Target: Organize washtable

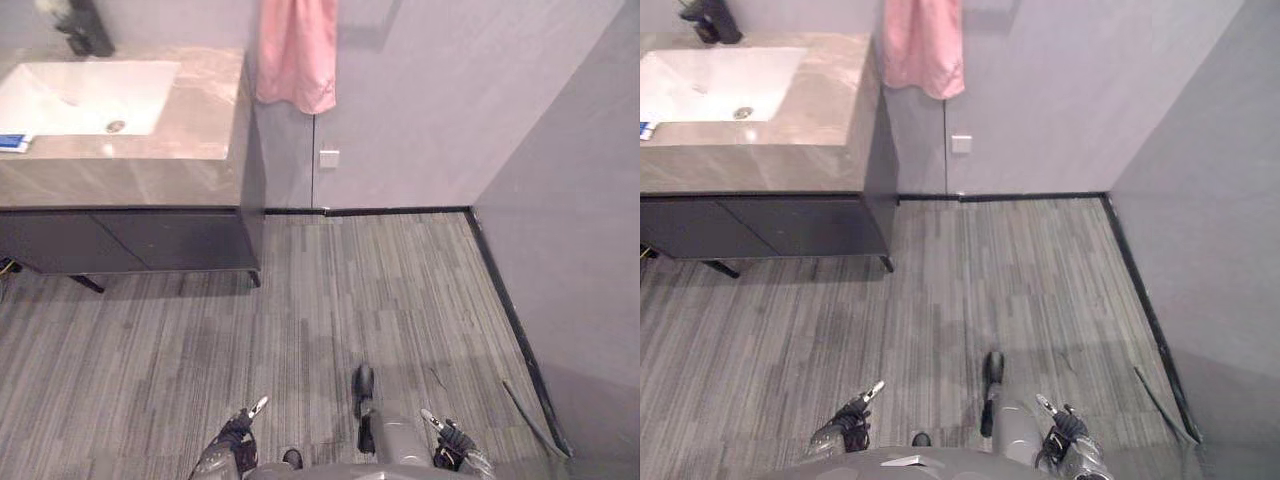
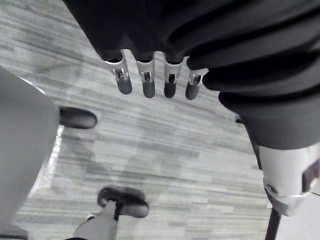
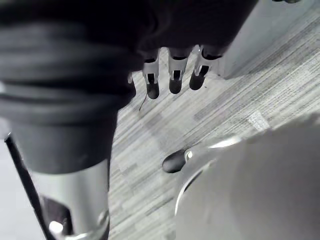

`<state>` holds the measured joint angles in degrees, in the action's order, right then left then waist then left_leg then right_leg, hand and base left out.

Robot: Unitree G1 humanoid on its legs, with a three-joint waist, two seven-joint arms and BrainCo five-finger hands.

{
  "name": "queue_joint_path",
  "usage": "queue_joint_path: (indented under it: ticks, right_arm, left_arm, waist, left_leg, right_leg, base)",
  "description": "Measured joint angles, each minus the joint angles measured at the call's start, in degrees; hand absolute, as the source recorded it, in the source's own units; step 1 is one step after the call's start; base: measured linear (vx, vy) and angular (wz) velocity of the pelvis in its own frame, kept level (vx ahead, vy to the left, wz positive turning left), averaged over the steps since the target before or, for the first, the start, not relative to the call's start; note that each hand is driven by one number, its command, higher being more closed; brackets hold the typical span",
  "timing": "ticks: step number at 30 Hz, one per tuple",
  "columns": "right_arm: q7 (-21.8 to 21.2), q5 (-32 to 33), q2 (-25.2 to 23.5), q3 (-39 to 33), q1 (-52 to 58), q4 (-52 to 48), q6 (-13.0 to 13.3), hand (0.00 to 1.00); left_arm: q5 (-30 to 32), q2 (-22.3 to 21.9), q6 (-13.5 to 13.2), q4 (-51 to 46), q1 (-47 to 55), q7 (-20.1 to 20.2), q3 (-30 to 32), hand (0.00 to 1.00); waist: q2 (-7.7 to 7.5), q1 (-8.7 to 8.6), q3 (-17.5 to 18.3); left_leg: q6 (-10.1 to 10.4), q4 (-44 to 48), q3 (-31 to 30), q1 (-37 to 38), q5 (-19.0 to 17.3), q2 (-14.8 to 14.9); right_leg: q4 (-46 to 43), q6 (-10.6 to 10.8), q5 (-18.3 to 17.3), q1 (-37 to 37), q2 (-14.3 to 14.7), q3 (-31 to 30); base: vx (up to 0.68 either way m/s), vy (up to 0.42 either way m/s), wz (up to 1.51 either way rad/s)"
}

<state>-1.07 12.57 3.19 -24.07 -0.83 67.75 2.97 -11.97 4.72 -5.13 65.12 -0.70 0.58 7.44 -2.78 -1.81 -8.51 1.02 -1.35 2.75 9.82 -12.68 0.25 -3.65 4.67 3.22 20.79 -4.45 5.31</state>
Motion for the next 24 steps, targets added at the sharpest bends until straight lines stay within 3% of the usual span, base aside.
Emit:
queue_joint_path:
  ticks: [1, 2, 3, 5, 6, 8, 9, 11, 13, 14, 16, 17, 18, 20, 21, 22, 23, 24]
  right_arm:
    - [-0.1, 0.0, 0.0, -0.9, 0.2, 0.1, -0.1, 0.00]
    - [-0.1, 0.1, 0.6, -1.7, 0.3, -0.3, -0.2, 0.00]
    - [-0.1, 0.0, 0.5, -1.9, 0.1, -0.2, -0.1, 0.00]
    - [-0.2, -0.1, 0.5, -1.9, -1.3, -0.5, 0.1, 0.00]
    - [-0.2, -0.1, 0.6, -0.5, -2.0, -1.2, 0.1, 0.00]
    - [-0.2, -0.1, 0.3, 3.0, -2.7, -2.7, 0.2, 0.00]
    - [-0.2, -0.1, -0.1, 4.8, -4.0, -2.6, 0.1, 0.00]
    - [-0.2, -0.2, -0.2, 6.3, -5.6, -2.5, 0.1, 0.00]
    - [0.0, -0.2, 0.2, 6.2, -7.4, -2.6, 0.2, 0.00]
    - [0.2, -0.2, 0.3, 6.2, -7.8, -3.0, 0.2, 0.00]
    - [0.8, -0.2, 1.0, 6.3, -7.4, -4.9, 0.6, 0.00]
    - [1.0, -0.2, 1.8, 6.3, -7.3, -4.6, 0.7, 0.00]
    - [1.0, -0.2, 1.7, 6.3, -6.8, -4.4, 0.7, 0.00]
    - [1.0, -0.3, 0.8, 6.2, -5.3, -4.0, 0.6, 0.00]
    - [1.0, -0.3, 0.3, 6.2, -4.7, -3.9, 0.6, 0.00]
    - [0.9, -0.3, 0.2, 6.0, -4.7, -3.2, 0.5, 0.00]
    - [0.6, -0.3, -0.1, 5.2, -4.8, -1.6, 0.2, 0.00]
    - [0.5, -0.4, -0.5, 4.5, -4.4, -1.4, 0.1, 0.00]
  left_arm:
    - [0.0, -0.2, 0.0, -0.2, 0.3, 0.0, 0.6, 0.00]
    - [0.0, -0.6, 0.0, -0.4, 1.2, 0.0, 1.7, 0.00]
    - [0.0, -0.9, 0.0, -0.3, 2.2, 0.0, 1.8, 0.00]
    - [-0.1, -1.5, 0.1, -1.8, 2.5, 0.0, 3.1, 0.00]
    - [-0.1, -2.3, 0.1, -2.6, 2.7, 0.0, 4.1, 0.00]
    - [-0.2, -2.4, 0.1, -3.3, 2.8, 0.0, 4.1, 0.00]
    - [-0.5, -2.0, -0.1, -4.6, 2.9, 0.0, 3.8, 0.00]
    - [-0.6, -1.5, -1.0, -5.7, 2.8, 0.0, 3.6, 0.00]
    - [-0.8, -1.6, -1.7, -6.7, 2.9, -0.1, 3.8, 0.00]
    - [-1.2, -1.8, -1.7, -6.7, 2.9, -0.1, 3.9, 0.00]
    - [-1.1, -3.3, -1.8, -6.6, 3.6, -0.2, 4.6, 0.00]
    - [-1.2, -4.0, -1.7, -6.1, 4.0, -0.1, 5.4, 0.00]
    - [-1.2, -4.0, -1.7, -5.5, 4.2, -0.2, 6.4, 0.00]
    - [-1.2, -3.3, -1.8, -5.5, 5.1, -0.3, 8.3, 0.00]
    - [-1.2, -2.6, -1.7, -5.1, 5.1, -0.6, 8.3, 0.00]
    - [-1.3, -1.9, -1.7, -4.8, 4.9, -0.7, 8.2, 0.00]
    - [-1.2, -1.3, -1.5, -4.3, 4.7, -0.9, 8.3, 0.00]
    - [-1.2, -1.0, -1.3, -4.2, 4.8, -1.2, 8.1, 0.00]
  waist:
    - [0.27, -0.40, 0.1]
    - [2.15, -0.89, 0.8]
    - [2.77, -0.68, 1.4]
    - [3.51, -0.65, 1.2]
    - [4.88, 0.18, 0.6]
    - [5.40, 2.15, -0.2]
    - [4.46, 2.77, -0.9]
    - [3.51, 3.92, -1.2]
    - [2.75, 4.38, -1.9]
    - [3.01, 4.74, -1.8]
    - [5.23, 4.89, -0.8]
    - [6.62, 5.03, -0.1]
    - [6.68, 5.51, 0.1]
    - [4.39, 6.24, 2.8]
    - [2.72, 6.21, 4.0]
    - [1.91, 6.23, 3.8]
    - [0.43, 5.88, 3.1]
    - [-0.15, 5.67, 3.0]
  left_leg:
    - [0.7, 1.9, -0.5, 0.4, -2.7, 1.0]
    - [2.0, 5.6, -0.8, 1.1, -5.2, 4.4]
    - [2.5, 14.7, -1.2, -1.3, -5.4, 5.7]
    - [4.3, 33.8, -2.0, -9.1, -2.7, 7.6]
    - [5.4, 49.0, -3.1, -14.6, 3.0, 9.2]
    - [5.8, 64.4, -3.0, -19.6, 3.6, 9.4]
    - [4.2, 68.1, -1.2, -23.6, 2.6, 8.9]
    - [3.0, 64.0, 2.3, -27.7, 1.1, 8.4]
    - [2.7, 51.1, 5.3, -30.9, -0.2, 8.0]
    - [2.6, 42.0, 6.3, -31.5, 0.2, 7.8]
    - [4.4, 18.2, 4.5, -31.3, 4.9, 6.9]
    - [5.7, 13.3, 1.4, -32.4, 6.2, 6.9]
    - [4.8, 12.6, 0.5, -32.5, 7.8, 6.7]
    - [2.0, 14.2, 2.0, -32.4, 16.8, 4.3]
    - [-0.3, 14.5, 2.9, -31.8, 19.1, 2.3]
    - [-1.0, 14.2, 3.6, -30.2, 18.6, 1.7]
    - [-1.7, 13.3, 4.2, -26.3, 16.7, 0.0]
    - [-2.1, 12.4, 4.4, -24.1, 15.7, -0.8]
  right_leg:
    - [-2.7, -1.6, -0.6, -0.1, 0.1, 0.0]
    - [-7.0, -2.8, 0.5, -0.6, 2.7, 0.7]
    - [-9.0, -5.0, -0.4, -1.1, 4.2, 0.7]
    - [-9.7, -6.7, -2.5, -3.6, 5.4, 2.0]
    - [-9.6, -8.4, -4.3, -7.0, 7.3, 1.8]
    - [-8.7, -10.3, -6.7, -13.1, 9.3, -0.1]
    - [-6.9, -11.4, -7.8, -18.0, 9.2, -2.1]
    - [-4.6, -11.4, -8.8, -22.1, 8.0, -3.5]
    - [-2.5, -9.7, -10.3, -26.2, 6.3, -4.6]
    - [-1.2, -9.0, -11.2, -28.2, 5.7, -4.9]
    - [0.8, -6.9, -14.1, -31.8, 5.0, -5.4]
    - [0.8, -6.1, -16.6, -33.5, 5.5, -5.8]
    - [0.0, -4.9, -19.4, -35.5, 4.9, -6.3]
    - [-2.6, -2.9, -21.8, -36.2, 1.5, -8.5]
    - [-9.2, -2.8, -21.8, -33.5, -0.4, -10.1]
    - [-14.1, -1.9, -21.2, -31.8, -1.0, -11.4]
    - [-25.3, 2.7, -17.3, -28.5, -1.6, -12.8]
    - [-31.3, 4.6, -14.2, -26.8, -1.7, -13.2]
  base:
    - [0.41, -0.432, 0.52]
    - [0.59, -0.465, 0.42]
    - [0.56, -0.454, 0.26]
    - [0.36, -0.368, 0.07]
    - [0.25, -0.293, -0.24]
    - [0.31, -0.243, -0.58]
    - [0.43, -0.236, -0.51]
    - [0.43, -0.189, -0.34]
    - [0.39, -0.122, -0.30]
    - [0.41, -0.058, -0.28]
    - [0.45, 0.015, -0.23]
    - [0.39, 0.130, -0.21]
    - [0.34, 0.151, -0.22]
    - [0.64, 0.154, -0.30]
    - [0.69, 0.165, -0.26]
    - [0.65, 0.179, -0.10]
    - [0.48, 0.095, -0.02]
    - [0.66, 0.078, 0.07]
